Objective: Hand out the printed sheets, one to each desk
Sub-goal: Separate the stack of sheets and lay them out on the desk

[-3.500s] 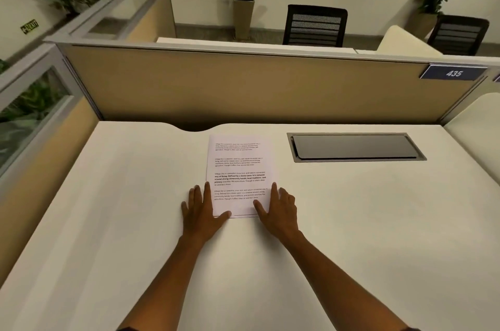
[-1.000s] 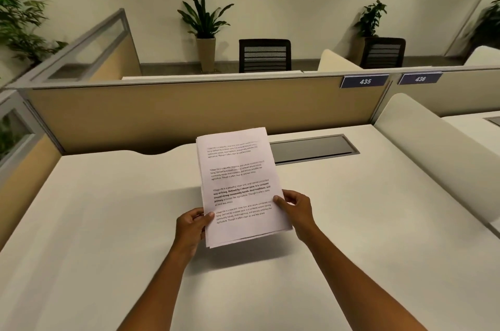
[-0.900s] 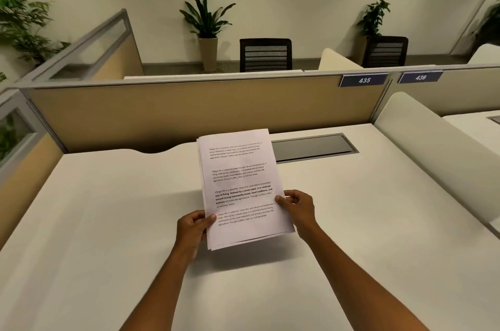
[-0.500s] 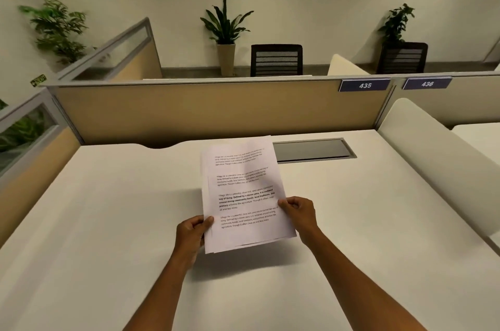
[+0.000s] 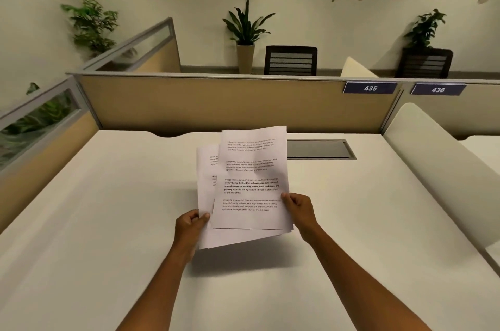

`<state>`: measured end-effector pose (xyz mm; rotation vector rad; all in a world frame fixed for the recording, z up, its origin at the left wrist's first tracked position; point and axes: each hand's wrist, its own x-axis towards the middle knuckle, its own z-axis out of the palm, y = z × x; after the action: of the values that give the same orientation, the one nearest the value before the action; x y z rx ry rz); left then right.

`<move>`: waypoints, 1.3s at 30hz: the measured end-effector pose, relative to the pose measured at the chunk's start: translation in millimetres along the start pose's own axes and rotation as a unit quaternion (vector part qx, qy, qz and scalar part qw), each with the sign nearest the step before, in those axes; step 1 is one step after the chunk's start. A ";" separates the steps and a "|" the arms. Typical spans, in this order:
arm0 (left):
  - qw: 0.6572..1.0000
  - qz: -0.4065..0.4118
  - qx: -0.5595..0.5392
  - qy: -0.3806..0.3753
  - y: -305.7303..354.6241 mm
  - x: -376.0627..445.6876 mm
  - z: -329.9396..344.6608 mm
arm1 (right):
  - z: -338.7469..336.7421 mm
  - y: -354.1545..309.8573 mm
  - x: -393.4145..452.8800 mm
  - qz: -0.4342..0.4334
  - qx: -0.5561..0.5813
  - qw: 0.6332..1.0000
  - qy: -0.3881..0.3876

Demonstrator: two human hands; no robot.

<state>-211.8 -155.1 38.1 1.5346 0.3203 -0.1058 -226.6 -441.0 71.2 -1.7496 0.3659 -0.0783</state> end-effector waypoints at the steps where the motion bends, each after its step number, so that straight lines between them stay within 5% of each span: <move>1: 1.000 0.005 0.002 0.007 1.3 -0.1 -2.0 | 0.9 0.1 -0.5 0.004 -0.002 1.000 0.004; 20: 0.992 0.049 0.037 0.109 55.9 87.3 -199.3 | 132.1 -20.4 15.2 0.057 0.022 0.986 0.152; 39: 0.974 0.064 -0.039 0.214 123.5 131.5 -369.6 | 317.4 -3.2 -17.9 0.078 -0.091 0.992 0.043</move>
<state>-104.4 233.4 120.0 1.4882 0.5580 0.3402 -163.0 -135.8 9.0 -1.8944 0.5871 -0.0065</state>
